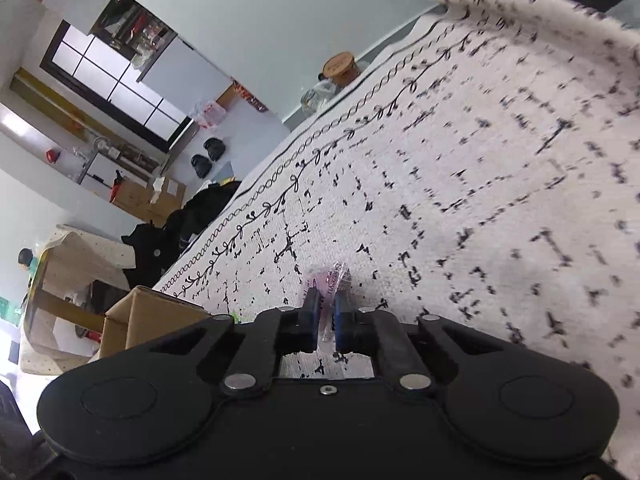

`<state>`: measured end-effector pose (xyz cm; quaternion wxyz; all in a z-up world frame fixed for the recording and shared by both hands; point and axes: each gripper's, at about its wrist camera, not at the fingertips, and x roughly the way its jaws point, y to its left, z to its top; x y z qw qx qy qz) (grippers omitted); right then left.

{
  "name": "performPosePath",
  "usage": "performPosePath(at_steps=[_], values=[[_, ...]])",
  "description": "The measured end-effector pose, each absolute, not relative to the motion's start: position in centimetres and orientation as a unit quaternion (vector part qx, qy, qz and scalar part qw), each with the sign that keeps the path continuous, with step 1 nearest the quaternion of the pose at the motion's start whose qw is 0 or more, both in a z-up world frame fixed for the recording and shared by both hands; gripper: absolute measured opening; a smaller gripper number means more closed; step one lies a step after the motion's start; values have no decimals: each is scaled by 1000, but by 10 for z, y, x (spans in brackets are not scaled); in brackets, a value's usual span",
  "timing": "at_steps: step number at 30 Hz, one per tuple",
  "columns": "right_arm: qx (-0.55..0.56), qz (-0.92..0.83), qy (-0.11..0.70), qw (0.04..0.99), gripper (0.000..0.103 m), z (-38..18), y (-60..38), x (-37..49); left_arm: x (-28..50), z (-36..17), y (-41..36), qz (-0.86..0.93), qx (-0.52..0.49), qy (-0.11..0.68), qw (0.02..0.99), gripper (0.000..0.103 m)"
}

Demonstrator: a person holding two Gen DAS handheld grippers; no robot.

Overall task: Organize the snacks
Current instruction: 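Grasp the green snack with left tool while right tool grasps the purple snack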

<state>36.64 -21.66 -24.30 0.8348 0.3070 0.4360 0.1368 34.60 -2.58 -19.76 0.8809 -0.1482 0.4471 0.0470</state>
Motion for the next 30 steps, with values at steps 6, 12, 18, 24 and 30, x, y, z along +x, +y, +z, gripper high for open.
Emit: performPosePath(at_steps=[6, 12, 18, 24, 30], values=[[305, 129, 411, 849, 3, -228, -223, 351, 331, -184, -27, 37, -143, 439, 886, 38], [293, 118, 388, 866, 2, -208, -229, 329, 314, -168, -24, 32, -143, 439, 886, 38], [274, 108, 369, 882, 1, -186, -232, 309, 290, -147, -25, 15, -140, 438, 888, 38], [259, 113, 349, 894, 0, -162, -225, 293, 275, -126, -19, 12, -148, 423, 894, 38], [259, 119, 337, 898, 0, -148, -220, 278, 263, -108, -10, 13, -152, 405, 902, 38]])
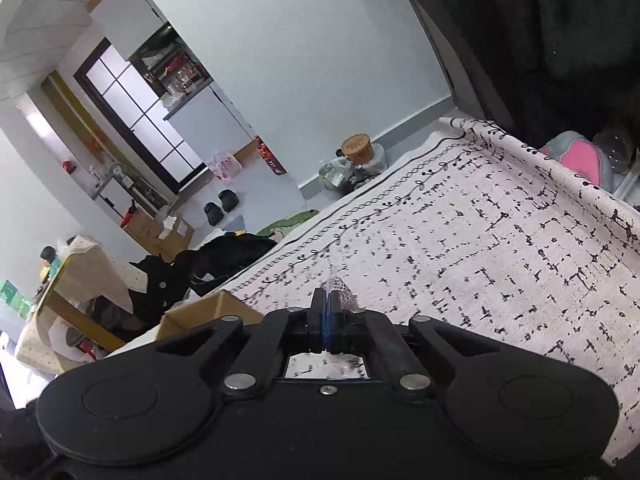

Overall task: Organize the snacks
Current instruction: 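Grasp the green snack with left tool while right tool grasps the purple snack, then carry the green and purple snacks over the cardboard box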

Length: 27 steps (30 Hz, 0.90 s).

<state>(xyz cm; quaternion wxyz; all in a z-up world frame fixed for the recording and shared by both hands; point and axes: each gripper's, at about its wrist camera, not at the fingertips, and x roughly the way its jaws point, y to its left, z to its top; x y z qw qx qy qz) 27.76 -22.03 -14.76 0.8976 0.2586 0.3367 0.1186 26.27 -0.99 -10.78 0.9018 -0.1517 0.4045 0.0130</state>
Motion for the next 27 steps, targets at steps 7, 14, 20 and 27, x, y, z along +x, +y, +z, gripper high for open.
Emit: performPosePath(at_steps=[7, 14, 20, 27], values=[[258, 134, 323, 901, 0, -132, -206, 266, 248, -92, 10, 22, -167, 393, 904, 38], [253, 152, 314, 902, 0, -123, -187, 264, 238, -81, 34, 40, -181, 384, 905, 38], [249, 170, 314, 900, 0, -118, -164, 264, 234, -78, 62, 63, -201, 385, 898, 38], [240, 188, 317, 898, 0, -114, -136, 267, 230, -85, 92, 90, -220, 391, 889, 39]])
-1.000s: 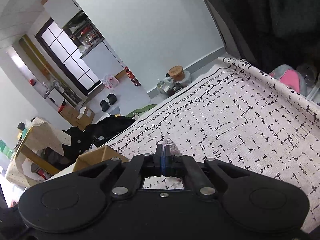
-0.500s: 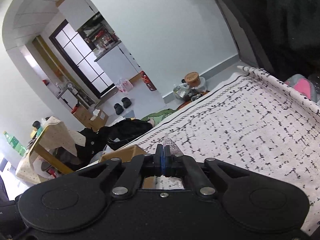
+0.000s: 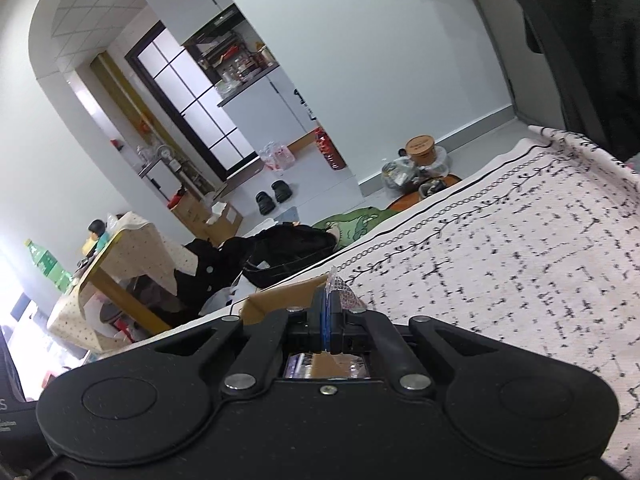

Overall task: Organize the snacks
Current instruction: 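Carry the green and purple snacks over the cardboard box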

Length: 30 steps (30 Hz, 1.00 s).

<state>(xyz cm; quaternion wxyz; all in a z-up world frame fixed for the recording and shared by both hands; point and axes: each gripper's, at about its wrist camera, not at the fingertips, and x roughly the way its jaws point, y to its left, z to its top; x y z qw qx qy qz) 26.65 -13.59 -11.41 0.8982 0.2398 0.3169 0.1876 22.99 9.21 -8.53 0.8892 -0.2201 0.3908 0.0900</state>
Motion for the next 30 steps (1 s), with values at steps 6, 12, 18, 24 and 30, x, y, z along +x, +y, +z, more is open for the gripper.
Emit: performPosePath(at_steps=[6, 12, 18, 24, 30], values=[[234, 198, 320, 897, 0, -111, -117, 270, 234, -98, 106, 88, -237, 421, 871, 46], [228, 205, 326, 894, 0, -110, -97, 277, 234, -102, 119, 88, -254, 420, 866, 63], [218, 214, 324, 895, 0, -105, -76, 292, 239, -101, 136, 97, -276, 412, 863, 63], [206, 217, 329, 896, 0, -106, -55, 307, 248, -100, 152, 112, -282, 405, 862, 64], [203, 213, 334, 895, 0, -109, -41, 319, 264, -106, 167, 117, -286, 409, 859, 64]])
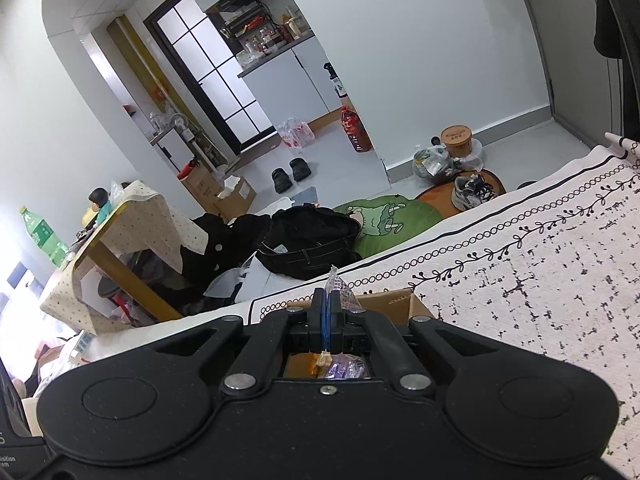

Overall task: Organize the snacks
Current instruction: 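Carry the green and purple snacks over the cardboard box, then open both tools to drop the snacks into the box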

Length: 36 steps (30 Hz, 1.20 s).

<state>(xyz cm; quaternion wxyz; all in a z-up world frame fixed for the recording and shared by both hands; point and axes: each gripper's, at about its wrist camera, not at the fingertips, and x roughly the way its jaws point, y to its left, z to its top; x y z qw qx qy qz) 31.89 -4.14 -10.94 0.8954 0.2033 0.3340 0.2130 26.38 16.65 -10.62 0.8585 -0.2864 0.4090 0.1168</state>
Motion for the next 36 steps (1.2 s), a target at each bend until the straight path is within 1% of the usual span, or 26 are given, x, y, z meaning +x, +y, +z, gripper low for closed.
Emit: performPosePath(at_steps=[1, 3, 4, 5, 7, 10, 13, 15, 18, 21, 30, 36], values=[[206, 213, 334, 895, 0, -109, -40, 321, 265, -107, 168, 117, -286, 409, 858, 64], [208, 207, 341, 893, 5, -111, -37, 325, 266, -108, 169, 118, -285, 411, 858, 64], [209, 202, 343, 893, 15, -111, -37, 326, 267, -108, 170, 119, -285, 412, 857, 64], [210, 200, 343, 893, 29, -112, -38, 326, 268, -109, 170, 119, -285, 413, 857, 64], [212, 193, 338, 896, 37, -111, -42, 323, 268, -109, 171, 120, -285, 415, 855, 64], [221, 185, 349, 892, 38, -113, -49, 323, 269, -110, 171, 123, -286, 417, 854, 64], [229, 177, 352, 890, 44, -114, -61, 318, 270, -107, 169, 124, -284, 417, 854, 65], [233, 170, 351, 891, 47, -112, -70, 314, 269, -104, 166, 125, -279, 415, 857, 71], [238, 163, 352, 890, 49, -112, -83, 308, 265, -97, 162, 127, -271, 407, 863, 75], [240, 157, 355, 890, 50, -111, -92, 302, 263, -92, 157, 124, -267, 404, 866, 76], [240, 145, 352, 893, 60, -104, -117, 277, 251, -79, 135, 111, -244, 400, 876, 81], [237, 141, 350, 895, 69, -99, -131, 261, 242, -65, 121, 111, -206, 406, 883, 83]])
